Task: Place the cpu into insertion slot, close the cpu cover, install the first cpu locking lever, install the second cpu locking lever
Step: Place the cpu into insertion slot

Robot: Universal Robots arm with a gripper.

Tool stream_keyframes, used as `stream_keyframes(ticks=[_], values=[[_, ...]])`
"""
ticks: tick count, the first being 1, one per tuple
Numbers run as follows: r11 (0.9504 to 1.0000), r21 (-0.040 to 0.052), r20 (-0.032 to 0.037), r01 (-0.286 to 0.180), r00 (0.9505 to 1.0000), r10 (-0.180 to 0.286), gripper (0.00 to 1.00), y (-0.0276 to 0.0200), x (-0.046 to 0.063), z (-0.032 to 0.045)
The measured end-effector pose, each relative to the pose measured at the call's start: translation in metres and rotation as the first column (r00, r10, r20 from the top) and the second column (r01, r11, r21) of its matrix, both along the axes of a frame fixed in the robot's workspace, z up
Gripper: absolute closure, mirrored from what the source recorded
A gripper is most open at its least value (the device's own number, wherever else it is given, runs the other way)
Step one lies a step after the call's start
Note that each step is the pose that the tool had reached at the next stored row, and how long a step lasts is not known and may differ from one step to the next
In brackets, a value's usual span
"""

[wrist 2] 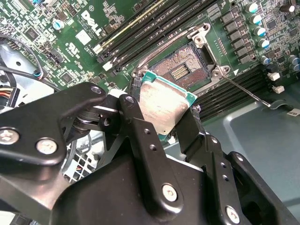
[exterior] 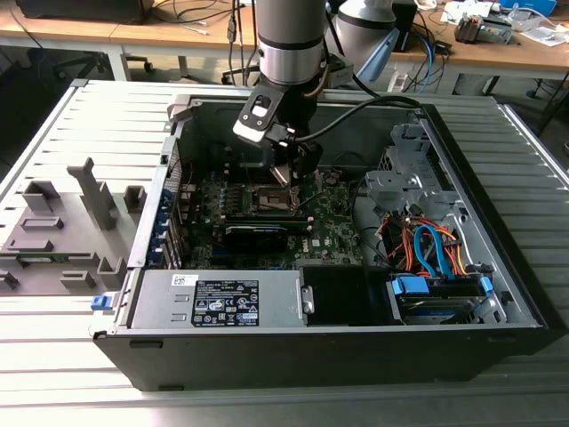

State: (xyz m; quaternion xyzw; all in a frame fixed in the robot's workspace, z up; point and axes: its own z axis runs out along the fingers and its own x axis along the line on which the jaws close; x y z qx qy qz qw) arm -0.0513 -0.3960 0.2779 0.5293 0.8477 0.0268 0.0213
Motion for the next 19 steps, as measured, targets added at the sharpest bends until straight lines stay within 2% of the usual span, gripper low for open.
stream_keyframes(ticks=[19], values=[[0.9995,-0.0032,0.0000,0.032,0.9995,-0.032,0.46,0.0000,0.0000,0.0000]])
